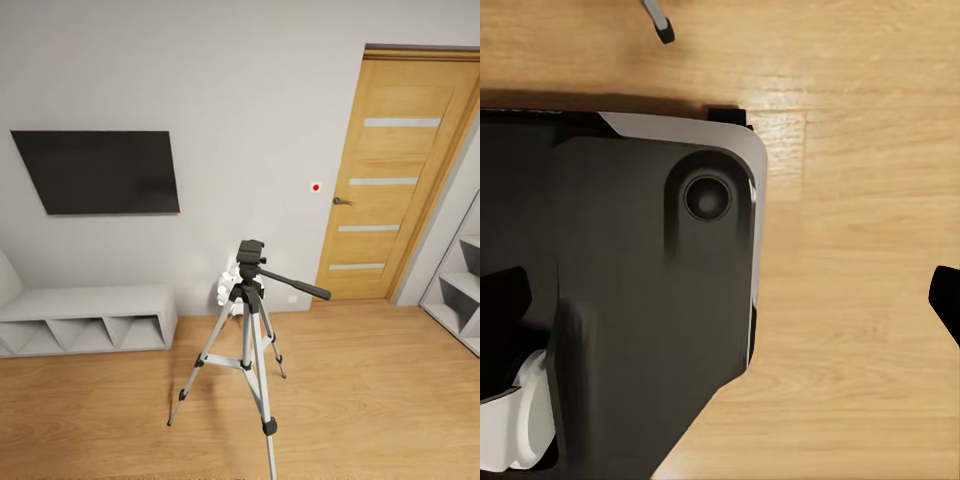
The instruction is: Attach the digital camera to the camera tripod in the bedroom.
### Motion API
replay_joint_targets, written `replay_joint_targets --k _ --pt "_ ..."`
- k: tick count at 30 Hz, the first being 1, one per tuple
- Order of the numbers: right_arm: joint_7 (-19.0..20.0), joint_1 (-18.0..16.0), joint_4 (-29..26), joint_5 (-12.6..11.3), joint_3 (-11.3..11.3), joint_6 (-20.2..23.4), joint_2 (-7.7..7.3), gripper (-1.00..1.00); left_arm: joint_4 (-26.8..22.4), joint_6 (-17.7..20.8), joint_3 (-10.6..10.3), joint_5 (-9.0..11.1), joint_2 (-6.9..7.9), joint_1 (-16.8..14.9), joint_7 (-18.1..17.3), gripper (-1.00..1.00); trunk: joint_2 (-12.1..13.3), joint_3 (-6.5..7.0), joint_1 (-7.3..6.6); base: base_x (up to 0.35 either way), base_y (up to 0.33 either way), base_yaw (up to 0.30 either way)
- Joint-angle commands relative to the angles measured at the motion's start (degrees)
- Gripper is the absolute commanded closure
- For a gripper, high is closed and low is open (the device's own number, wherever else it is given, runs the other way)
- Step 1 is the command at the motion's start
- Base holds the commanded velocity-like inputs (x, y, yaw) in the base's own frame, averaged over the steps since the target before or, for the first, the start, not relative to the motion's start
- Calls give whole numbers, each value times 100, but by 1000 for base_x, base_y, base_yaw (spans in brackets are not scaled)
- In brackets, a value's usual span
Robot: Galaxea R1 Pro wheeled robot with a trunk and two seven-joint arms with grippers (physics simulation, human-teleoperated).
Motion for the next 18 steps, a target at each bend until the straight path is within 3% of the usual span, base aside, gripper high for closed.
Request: replay_joint_targets --k 1,18 --pt "14 -8 11 58 -48 -2 -3 -100 1 -13 -51 36 -2 -4 5 100 -13 -22 3 0 0 0" --pt "14 -8 12 58 -45 -2 -3 -100 1 -14 -50 36 -2 -4 5 100 -13 -178 3 0 0 0"
